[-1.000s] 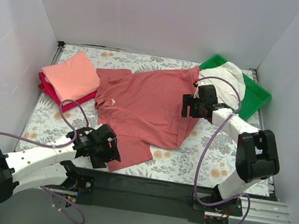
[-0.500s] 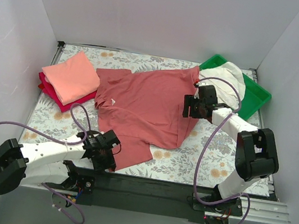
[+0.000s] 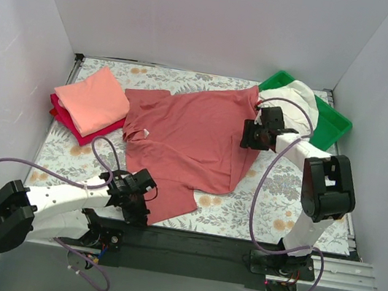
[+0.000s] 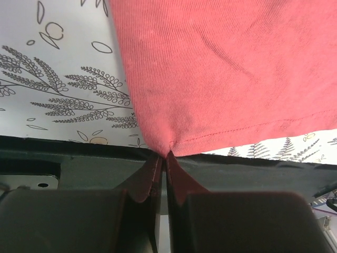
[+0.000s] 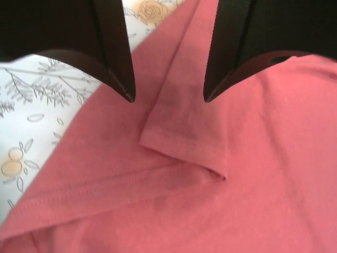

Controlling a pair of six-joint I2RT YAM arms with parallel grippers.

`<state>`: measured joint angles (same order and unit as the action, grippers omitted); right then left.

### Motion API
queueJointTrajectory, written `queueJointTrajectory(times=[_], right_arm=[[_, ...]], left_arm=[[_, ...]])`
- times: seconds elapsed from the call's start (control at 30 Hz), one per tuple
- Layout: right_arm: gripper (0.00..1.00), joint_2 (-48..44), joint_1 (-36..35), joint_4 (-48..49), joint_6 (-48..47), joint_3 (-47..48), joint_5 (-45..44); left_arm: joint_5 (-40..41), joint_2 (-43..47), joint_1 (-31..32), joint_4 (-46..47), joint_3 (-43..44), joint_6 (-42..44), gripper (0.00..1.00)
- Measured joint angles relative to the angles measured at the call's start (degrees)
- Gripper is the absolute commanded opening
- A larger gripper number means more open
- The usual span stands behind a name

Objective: Fold and stack the t-shirts
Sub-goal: Flatten the tshirt out

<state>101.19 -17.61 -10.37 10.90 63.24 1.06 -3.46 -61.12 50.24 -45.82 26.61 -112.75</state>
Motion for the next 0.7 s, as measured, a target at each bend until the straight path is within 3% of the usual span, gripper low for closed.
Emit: queueJointTrajectory(times=[0.5, 0.6, 0.7], right_arm=[[0.52, 8.26, 0.42, 0.28, 0.09, 6.38, 0.87], [0.45, 8.63, 0.5, 0.31, 0.04, 6.86, 0.92], [0.29, 8.79, 0.63, 0.31, -0.04, 6.99, 1.14]], left_arm=[[0.68, 2.14, 0.24, 0.0, -1.03, -1.22, 0.0], [0.7, 2.14, 0.24, -0.02, -1.03, -1.29, 0.0], [0.74, 2.14, 0.24, -0.02, -1.03, -1.31, 0.0]])
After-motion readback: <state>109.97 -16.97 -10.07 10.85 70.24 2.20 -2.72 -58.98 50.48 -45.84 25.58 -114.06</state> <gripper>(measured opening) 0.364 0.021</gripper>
